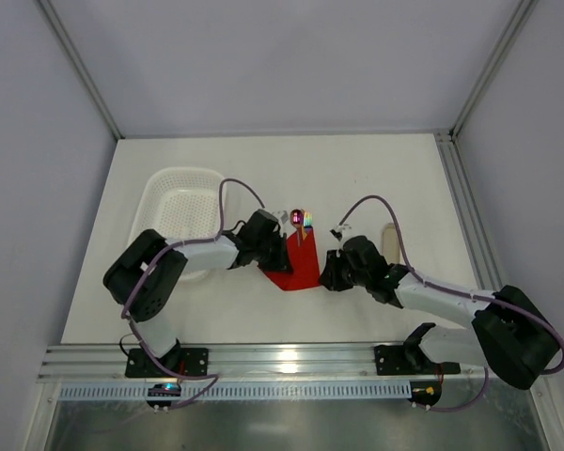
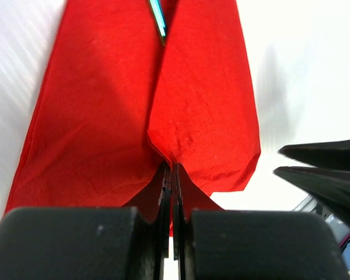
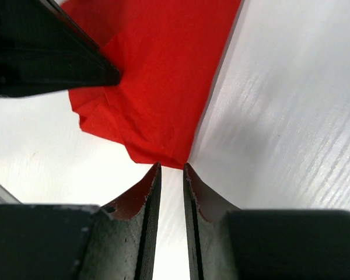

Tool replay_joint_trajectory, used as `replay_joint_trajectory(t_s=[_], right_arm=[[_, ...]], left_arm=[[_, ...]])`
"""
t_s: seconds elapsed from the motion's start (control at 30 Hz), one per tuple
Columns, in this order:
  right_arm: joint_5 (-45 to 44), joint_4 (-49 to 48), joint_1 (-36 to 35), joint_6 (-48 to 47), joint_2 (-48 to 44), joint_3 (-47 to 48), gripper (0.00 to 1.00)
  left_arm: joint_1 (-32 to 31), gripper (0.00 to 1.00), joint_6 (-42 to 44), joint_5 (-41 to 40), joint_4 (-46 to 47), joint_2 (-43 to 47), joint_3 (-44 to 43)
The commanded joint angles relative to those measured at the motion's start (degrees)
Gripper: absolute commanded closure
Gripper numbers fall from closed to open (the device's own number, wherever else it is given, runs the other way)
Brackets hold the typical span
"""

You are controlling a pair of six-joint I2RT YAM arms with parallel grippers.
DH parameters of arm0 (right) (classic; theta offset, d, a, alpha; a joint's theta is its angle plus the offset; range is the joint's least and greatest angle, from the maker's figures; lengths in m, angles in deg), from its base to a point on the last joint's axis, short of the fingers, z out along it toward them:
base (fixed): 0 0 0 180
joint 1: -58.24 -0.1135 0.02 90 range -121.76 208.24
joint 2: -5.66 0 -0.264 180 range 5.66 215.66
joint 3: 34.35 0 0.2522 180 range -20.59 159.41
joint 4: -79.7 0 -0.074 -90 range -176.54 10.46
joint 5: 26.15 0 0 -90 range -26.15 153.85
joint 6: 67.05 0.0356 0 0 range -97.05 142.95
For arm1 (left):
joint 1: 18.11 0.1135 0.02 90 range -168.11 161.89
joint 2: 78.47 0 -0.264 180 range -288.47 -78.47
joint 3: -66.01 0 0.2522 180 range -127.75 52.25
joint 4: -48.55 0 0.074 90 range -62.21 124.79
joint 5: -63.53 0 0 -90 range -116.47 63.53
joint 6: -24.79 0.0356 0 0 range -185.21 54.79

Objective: Place the utensils on the paper napkin and roll it up

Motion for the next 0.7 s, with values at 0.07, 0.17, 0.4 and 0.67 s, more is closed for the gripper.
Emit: replay_joint_trajectory(t_s=[0.07, 0.17, 0.4, 0.67], right_arm=[[-1.4, 6.3, -0.3, -1.8, -5.5, 4.3, 0.76], [-0.8, 6.3, -0.3, -1.5, -5.8, 4.8, 0.76], [3.1, -0.8, -0.3, 0.1, -1.9, 3.4, 0.76], [8.9, -11.2, -0.3, 3.4, 4.7, 1.5, 0.9]], left_arm=[[-1.8, 1.0, 0.8, -3.5, -2.5, 3.4, 1.1], [-1.8, 1.0, 2.0, -5.2, -5.1, 3.0, -1.5], [-1.8, 1.0, 2.0, -5.7, -6.9, 2.0, -5.4], [-1.8, 1.0, 1.6, -4.9, -6.6, 1.7, -4.6]])
